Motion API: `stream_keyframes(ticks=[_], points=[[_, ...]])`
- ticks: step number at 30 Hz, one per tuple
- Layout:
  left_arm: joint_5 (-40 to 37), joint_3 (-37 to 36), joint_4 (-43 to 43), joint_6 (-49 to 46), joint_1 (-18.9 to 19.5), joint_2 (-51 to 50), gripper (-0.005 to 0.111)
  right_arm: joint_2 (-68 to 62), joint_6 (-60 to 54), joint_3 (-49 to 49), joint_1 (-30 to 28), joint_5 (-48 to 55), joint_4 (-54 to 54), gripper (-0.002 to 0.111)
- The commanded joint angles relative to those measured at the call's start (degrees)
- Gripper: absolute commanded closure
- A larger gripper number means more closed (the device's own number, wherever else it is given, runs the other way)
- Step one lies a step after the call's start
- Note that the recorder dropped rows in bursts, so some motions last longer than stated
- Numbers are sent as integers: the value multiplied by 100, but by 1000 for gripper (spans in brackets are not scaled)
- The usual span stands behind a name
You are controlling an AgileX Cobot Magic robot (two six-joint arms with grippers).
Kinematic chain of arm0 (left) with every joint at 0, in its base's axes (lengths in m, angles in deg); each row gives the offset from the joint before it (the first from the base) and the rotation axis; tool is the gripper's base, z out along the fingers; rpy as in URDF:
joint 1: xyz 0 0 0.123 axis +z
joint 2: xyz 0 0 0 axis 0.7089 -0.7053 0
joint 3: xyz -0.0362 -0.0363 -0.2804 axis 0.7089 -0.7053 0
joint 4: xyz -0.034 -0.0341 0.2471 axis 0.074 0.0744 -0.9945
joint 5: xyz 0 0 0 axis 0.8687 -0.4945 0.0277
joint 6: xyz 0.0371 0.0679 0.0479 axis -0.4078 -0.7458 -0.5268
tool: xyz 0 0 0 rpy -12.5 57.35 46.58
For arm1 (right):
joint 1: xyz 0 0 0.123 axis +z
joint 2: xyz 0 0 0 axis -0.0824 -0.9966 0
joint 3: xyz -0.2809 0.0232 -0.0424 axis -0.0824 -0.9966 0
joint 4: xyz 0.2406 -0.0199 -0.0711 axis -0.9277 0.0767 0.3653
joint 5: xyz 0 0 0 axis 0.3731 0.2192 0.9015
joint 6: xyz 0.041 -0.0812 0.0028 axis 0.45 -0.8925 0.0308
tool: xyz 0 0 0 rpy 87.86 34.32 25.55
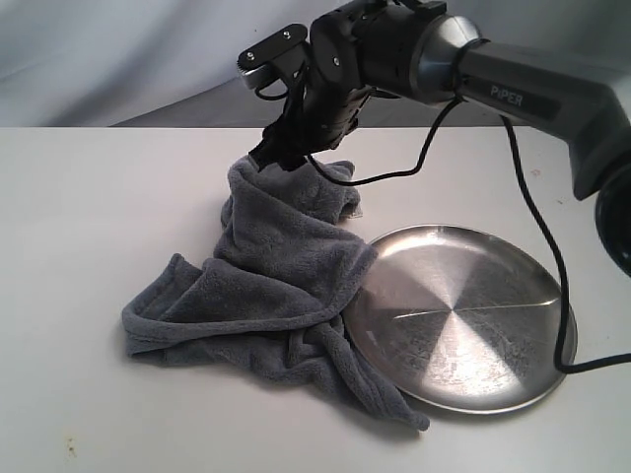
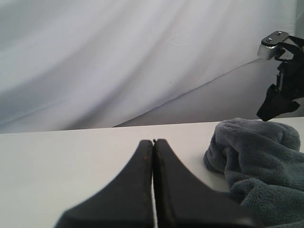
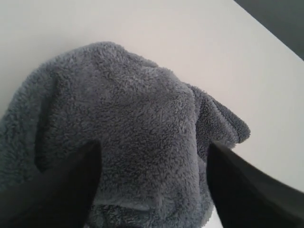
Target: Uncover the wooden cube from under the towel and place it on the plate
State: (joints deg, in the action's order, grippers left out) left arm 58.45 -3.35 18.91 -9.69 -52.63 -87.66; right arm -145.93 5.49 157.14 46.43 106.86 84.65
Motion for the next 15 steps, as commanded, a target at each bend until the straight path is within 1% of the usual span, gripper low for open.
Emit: stream_keyframes(ticks=[1, 8, 10, 13, 15], points=[[62, -25, 14, 13, 12, 24, 107, -84, 102, 24, -32, -19, 186, 41], [62, -25, 14, 13, 12, 24, 107, -307, 680, 24, -169, -59, 195, 43], [62, -25, 14, 13, 12, 24, 107, -307, 737, 24, -185, -59, 178, 45], [62, -25, 14, 13, 12, 24, 107, -307, 789, 24, -185, -59, 178, 56], [62, -25, 14, 13, 12, 24, 107, -320, 865, 24, -185, -59, 114, 66]])
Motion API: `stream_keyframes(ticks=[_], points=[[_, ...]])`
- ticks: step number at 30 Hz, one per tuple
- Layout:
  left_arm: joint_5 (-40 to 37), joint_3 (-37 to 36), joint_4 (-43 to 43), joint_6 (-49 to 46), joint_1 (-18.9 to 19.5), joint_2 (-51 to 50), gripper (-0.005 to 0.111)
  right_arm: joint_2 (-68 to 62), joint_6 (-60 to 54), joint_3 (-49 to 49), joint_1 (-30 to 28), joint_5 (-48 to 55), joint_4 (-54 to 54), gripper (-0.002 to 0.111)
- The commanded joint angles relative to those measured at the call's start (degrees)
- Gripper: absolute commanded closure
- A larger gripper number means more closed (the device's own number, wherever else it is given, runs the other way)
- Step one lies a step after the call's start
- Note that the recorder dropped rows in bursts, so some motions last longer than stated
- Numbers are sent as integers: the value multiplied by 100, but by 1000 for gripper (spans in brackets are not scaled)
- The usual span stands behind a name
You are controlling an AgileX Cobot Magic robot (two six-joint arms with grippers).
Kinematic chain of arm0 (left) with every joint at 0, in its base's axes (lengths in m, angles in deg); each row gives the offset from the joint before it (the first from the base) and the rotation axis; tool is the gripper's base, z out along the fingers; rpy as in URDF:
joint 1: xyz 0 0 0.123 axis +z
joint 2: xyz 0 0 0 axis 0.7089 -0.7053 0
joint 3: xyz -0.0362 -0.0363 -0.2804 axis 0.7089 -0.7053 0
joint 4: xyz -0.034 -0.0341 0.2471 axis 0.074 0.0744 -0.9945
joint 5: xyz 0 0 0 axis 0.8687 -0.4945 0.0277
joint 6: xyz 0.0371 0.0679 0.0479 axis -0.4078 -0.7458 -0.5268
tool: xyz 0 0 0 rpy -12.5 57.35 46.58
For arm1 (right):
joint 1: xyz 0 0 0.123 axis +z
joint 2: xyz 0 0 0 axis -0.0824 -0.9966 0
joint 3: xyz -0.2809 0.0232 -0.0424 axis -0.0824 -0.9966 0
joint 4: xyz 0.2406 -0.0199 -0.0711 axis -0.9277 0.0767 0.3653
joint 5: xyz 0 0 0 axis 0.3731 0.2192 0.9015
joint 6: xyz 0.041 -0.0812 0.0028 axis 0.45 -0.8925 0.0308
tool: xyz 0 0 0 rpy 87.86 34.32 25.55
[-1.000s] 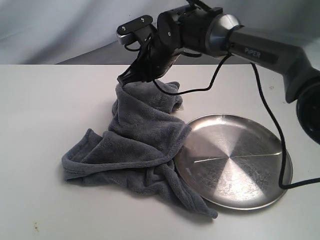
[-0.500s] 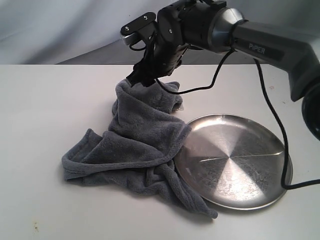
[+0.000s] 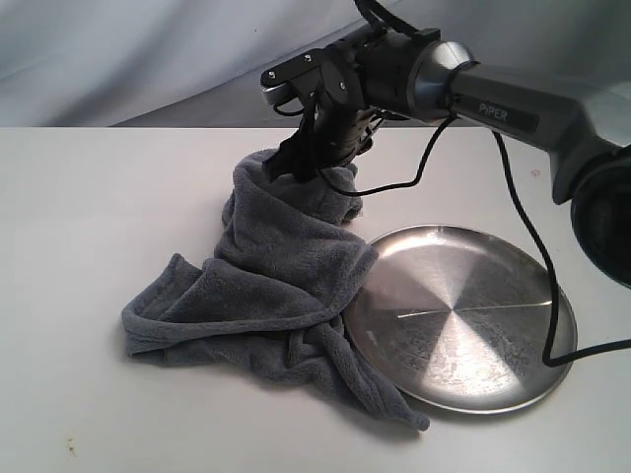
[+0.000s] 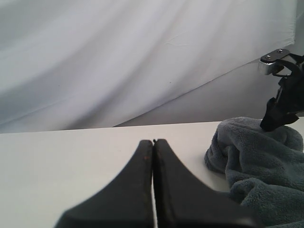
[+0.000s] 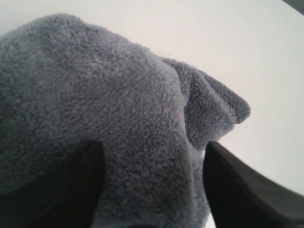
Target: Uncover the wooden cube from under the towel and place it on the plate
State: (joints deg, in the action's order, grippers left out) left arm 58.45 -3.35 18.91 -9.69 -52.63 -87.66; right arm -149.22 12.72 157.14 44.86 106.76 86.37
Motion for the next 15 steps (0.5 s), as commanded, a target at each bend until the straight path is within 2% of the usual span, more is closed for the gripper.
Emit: stream_keyframes(ticks=[1, 5, 9, 11, 15], points=[[62, -25, 14, 13, 12, 24, 107, -1, 186, 24, -27, -49, -58, 71], [62, -25, 14, 13, 12, 24, 107, -30, 241, 24, -27, -49, -101, 85], [62, -25, 14, 13, 12, 24, 107, -30, 294, 24, -27, -49, -101, 86], [62, -25, 14, 13, 12, 24, 107, -30, 294, 24, -27, -63, -101, 79], [62, -25, 14, 13, 12, 24, 107, -30, 294, 24, -27, -101, -275, 56]])
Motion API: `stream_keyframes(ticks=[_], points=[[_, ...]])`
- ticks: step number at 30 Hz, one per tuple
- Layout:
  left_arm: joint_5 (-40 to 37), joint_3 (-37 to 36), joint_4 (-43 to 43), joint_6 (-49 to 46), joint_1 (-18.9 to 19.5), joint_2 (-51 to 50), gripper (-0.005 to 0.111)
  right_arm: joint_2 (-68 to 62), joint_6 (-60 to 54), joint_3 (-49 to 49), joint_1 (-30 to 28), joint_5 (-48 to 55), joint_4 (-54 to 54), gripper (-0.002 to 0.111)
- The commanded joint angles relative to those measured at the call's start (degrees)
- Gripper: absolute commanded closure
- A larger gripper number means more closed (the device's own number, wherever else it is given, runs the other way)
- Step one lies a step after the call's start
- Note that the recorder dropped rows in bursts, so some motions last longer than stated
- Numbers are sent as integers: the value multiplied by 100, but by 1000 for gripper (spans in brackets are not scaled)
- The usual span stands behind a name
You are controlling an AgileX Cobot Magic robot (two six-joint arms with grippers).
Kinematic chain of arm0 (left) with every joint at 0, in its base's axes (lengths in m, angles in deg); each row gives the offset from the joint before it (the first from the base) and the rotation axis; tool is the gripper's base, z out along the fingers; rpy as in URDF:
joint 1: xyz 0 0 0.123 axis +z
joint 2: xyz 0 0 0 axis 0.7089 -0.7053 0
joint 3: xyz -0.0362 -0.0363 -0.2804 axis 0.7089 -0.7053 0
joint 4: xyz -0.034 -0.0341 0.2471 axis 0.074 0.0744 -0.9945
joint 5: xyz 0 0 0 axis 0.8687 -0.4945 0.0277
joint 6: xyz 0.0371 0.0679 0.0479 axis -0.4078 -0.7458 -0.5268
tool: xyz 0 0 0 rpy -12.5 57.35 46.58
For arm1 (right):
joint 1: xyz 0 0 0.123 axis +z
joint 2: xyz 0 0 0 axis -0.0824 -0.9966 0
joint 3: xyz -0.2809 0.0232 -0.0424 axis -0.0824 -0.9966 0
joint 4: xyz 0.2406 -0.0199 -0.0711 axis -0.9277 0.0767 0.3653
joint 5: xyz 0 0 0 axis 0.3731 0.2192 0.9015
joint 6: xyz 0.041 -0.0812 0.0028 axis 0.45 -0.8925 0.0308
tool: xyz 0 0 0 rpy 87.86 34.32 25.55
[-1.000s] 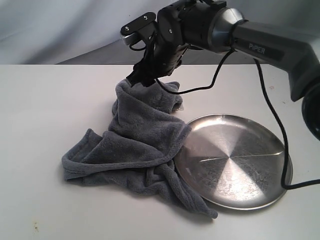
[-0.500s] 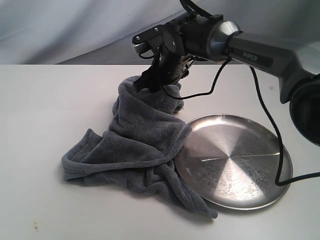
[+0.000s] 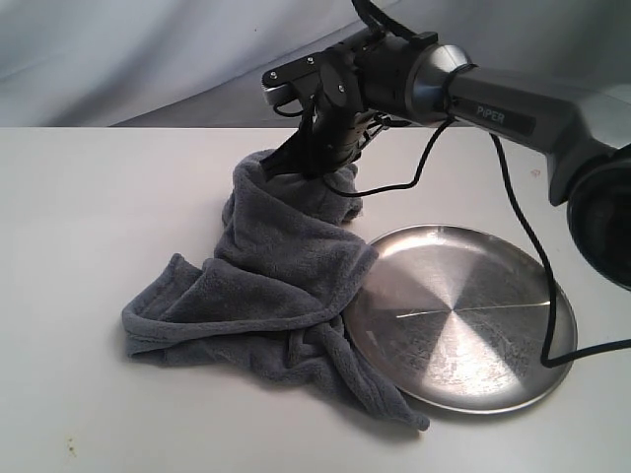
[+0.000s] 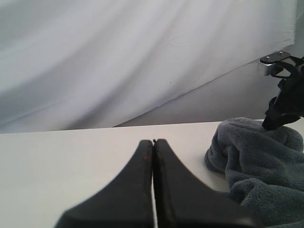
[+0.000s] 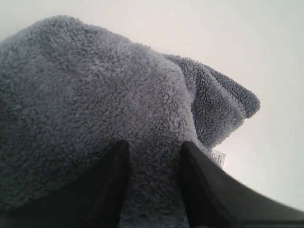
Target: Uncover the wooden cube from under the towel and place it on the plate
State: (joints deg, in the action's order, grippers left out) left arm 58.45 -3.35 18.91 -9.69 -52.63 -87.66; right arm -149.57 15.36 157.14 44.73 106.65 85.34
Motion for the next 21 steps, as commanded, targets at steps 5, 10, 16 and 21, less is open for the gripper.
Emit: stream_keyframes(ticks=[5, 10, 16, 21], points=[[62, -25, 14, 13, 12, 24, 107, -4, 78, 24, -15, -184, -317, 50], [62, -25, 14, 13, 12, 24, 107, -4, 248, 24, -15, -208, -333, 65], [62, -25, 14, 13, 12, 24, 107, -4, 471, 24, -15, -192, -333, 91], [62, -25, 14, 13, 12, 24, 107, 9, 471, 24, -15, -192, -333, 108]])
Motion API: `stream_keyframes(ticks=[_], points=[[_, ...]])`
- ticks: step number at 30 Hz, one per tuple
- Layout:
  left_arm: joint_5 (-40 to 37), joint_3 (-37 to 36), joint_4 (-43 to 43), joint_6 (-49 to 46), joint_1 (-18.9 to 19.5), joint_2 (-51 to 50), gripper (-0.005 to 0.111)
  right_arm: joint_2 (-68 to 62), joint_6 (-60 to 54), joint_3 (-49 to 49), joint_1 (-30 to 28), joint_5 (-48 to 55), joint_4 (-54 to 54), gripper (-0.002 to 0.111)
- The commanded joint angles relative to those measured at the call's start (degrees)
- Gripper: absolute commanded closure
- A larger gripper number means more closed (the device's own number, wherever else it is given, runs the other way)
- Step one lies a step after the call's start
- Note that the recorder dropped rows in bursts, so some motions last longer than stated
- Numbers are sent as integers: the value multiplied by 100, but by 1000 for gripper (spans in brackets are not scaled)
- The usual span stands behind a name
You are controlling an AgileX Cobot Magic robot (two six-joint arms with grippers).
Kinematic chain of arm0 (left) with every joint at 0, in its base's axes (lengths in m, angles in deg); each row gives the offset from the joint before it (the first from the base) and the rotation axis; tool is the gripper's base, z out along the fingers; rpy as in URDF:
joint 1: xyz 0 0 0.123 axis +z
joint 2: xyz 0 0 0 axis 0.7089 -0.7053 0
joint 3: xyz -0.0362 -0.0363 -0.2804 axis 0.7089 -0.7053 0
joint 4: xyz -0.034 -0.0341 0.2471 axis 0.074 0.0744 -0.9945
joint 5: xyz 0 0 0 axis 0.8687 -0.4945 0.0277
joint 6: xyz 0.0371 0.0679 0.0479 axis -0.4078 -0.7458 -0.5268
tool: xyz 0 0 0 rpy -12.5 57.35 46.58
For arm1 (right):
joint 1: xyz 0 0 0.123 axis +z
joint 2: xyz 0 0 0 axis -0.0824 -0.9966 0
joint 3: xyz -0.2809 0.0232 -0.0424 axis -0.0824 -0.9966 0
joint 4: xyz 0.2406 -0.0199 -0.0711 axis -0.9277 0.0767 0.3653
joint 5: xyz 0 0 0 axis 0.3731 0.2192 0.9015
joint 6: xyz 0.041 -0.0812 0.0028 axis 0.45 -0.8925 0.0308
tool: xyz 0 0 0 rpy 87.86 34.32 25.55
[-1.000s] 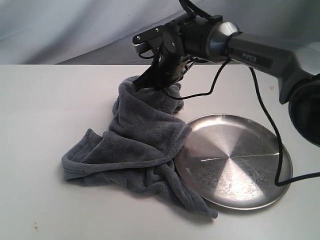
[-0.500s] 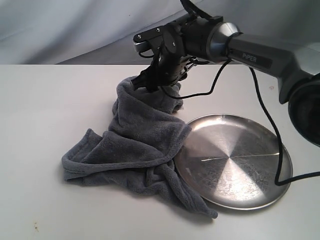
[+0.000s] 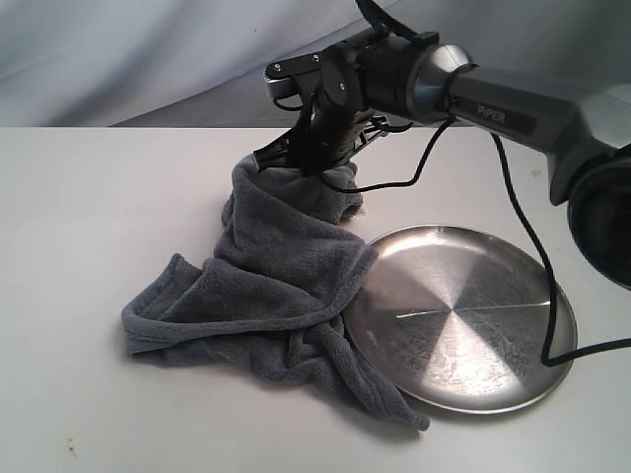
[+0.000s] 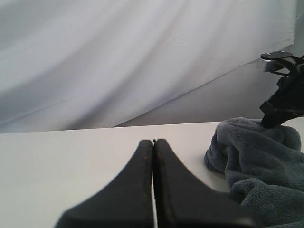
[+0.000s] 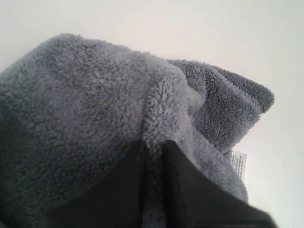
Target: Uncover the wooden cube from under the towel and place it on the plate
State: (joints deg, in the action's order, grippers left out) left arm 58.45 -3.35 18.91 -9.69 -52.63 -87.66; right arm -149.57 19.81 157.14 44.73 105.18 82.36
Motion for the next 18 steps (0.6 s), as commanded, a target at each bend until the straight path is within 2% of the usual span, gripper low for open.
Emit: stream_keyframes(ticks=[1, 6, 18], points=[[62, -25, 14, 13, 12, 24, 107, 36, 27, 24, -15, -45, -48, 108], [62, -25, 14, 13, 12, 24, 107, 314, -304, 34, 65, -172, -276, 108], [62, -25, 14, 13, 12, 24, 107, 577, -1748, 34, 808, -587, -355, 108]])
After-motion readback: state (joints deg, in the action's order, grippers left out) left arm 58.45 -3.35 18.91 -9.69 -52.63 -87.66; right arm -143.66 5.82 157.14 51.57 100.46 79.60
